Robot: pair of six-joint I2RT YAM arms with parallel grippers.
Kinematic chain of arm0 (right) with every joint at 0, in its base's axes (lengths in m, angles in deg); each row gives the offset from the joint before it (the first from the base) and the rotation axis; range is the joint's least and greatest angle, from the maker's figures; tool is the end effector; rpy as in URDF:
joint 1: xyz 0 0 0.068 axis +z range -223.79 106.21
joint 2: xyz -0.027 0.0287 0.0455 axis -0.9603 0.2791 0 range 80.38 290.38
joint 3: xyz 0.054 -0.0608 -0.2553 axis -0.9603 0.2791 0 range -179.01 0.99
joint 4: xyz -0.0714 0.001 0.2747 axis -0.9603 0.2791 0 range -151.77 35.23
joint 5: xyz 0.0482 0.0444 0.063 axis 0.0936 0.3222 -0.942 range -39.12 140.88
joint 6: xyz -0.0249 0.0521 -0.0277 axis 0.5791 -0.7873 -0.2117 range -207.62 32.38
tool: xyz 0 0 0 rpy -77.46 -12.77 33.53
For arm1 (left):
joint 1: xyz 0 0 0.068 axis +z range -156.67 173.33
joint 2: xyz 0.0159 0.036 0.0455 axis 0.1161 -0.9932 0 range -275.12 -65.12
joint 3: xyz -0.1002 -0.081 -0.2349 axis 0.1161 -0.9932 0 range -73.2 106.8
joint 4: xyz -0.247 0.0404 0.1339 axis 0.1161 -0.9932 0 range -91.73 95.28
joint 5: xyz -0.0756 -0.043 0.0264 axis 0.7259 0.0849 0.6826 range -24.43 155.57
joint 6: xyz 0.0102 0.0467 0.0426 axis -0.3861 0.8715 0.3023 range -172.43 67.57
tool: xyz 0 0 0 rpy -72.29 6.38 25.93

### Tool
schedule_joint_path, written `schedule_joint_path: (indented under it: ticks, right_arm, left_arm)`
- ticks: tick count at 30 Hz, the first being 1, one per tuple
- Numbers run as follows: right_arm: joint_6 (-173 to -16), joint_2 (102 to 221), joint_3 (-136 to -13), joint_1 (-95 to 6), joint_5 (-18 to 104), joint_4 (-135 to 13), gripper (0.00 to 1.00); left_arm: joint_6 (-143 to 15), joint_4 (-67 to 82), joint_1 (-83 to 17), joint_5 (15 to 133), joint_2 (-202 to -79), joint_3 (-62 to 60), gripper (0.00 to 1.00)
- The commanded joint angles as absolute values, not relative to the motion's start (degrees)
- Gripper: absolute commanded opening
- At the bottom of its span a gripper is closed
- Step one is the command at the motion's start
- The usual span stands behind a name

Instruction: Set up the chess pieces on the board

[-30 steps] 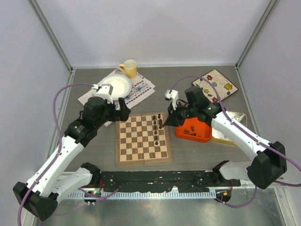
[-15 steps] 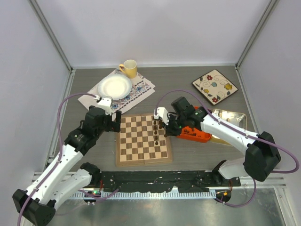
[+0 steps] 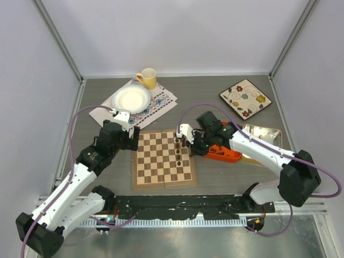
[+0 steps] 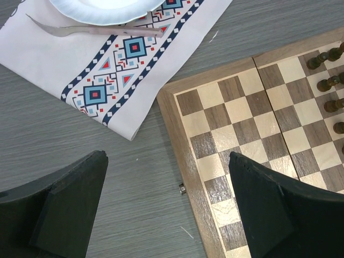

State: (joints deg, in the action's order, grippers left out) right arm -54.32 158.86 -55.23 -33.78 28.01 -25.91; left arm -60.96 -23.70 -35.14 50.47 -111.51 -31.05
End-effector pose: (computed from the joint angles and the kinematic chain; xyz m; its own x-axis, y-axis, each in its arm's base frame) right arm 0.2196 0.2096 0.2193 -0.1319 -0.7712 -0.6227 -0.9836 0.1798 -0.0143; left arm 0.1959 -0.0915 0.2742 -0.5161 0.1169 -0.8485 0.1943 0.9808 0.0170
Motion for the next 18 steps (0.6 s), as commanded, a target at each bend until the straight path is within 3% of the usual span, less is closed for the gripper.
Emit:
schedule_joint_path:
  ticks: [1, 18]
  right_arm:
    - [-52.3, 157.8, -54.4, -32.8, 24.9, -25.1, 0.02]
    - [-52.9, 163.7, -55.9, -26.0, 31.2, -27.4, 0.04]
  left_arm:
    - [-59.6, -20.9, -35.0, 49.3, -110.9, -30.8, 0.99]
    - [-55.9, -20.6, -34.9, 46.3, -111.2, -31.7, 1.0]
